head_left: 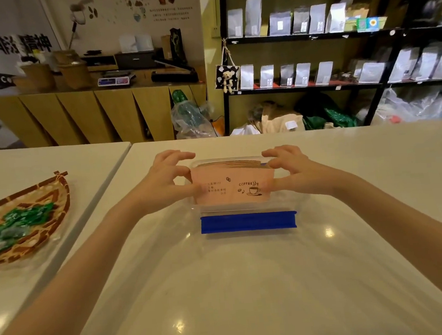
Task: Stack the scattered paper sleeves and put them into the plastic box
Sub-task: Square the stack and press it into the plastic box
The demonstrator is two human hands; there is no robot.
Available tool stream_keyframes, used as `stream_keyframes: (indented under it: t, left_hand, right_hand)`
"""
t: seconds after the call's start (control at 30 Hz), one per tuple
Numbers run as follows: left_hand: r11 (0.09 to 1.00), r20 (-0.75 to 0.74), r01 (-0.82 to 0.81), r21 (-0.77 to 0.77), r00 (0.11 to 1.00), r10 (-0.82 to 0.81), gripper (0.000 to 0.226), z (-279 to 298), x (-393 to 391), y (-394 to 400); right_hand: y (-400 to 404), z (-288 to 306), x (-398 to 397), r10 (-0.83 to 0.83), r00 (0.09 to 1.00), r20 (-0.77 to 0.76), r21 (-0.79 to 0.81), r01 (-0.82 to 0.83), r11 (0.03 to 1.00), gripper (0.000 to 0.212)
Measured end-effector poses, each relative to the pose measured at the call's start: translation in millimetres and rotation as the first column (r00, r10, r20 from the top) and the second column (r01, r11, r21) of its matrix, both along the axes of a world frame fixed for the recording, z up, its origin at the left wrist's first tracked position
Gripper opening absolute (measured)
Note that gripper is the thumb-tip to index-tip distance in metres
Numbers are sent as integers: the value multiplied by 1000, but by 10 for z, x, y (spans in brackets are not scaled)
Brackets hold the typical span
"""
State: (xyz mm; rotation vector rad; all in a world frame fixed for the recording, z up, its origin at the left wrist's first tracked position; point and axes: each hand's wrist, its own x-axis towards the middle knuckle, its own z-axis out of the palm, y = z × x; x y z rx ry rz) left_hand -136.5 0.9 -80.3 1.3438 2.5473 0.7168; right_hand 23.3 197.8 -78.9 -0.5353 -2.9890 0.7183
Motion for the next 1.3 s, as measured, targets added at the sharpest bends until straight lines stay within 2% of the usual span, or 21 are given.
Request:
stream_keyframes:
  t: [0.2, 0.43, 0.57, 0.73, 1.0, 1.2, 1.3]
  left_hand:
    - [971, 26, 62, -230, 998, -57, 43, -26, -80, 85]
    - [941, -173, -4, -339, 983, -58, 51, 53, -40, 155]
    - [950, -302, -17, -312, 950, -82, 51, 96, 17, 174]
    - [964, -370, -37, -264, 927, -66, 48, 104, 72, 192]
    - [945, -442, -53, -323, 891, -101, 46, 91, 127, 200]
    - [946, -443, -112, -305, 896, -37, 47, 120, 130, 160]
    - [942, -458, -123, -312, 888, -36, 46, 120, 152, 179]
  right_hand:
    - [-14, -87, -116, 34, 993, 115, 223, -59, 973, 45]
    - [-91, -64, -143, 50, 986, 159, 294, -95, 951, 41]
    - [-105, -51, -142, 55, 982, 181, 305, -109, 946, 38]
    - [-102, -64, -146, 19, 981, 191, 305, -77, 949, 43]
    - [-68, -71, -154, -9, 986, 168, 305, -44, 951, 41]
    - [-28, 9, -161, 1, 981, 196, 325, -66, 943, 34]
    - [-40, -31, -178, 3, 991, 136, 377, -55, 925, 32]
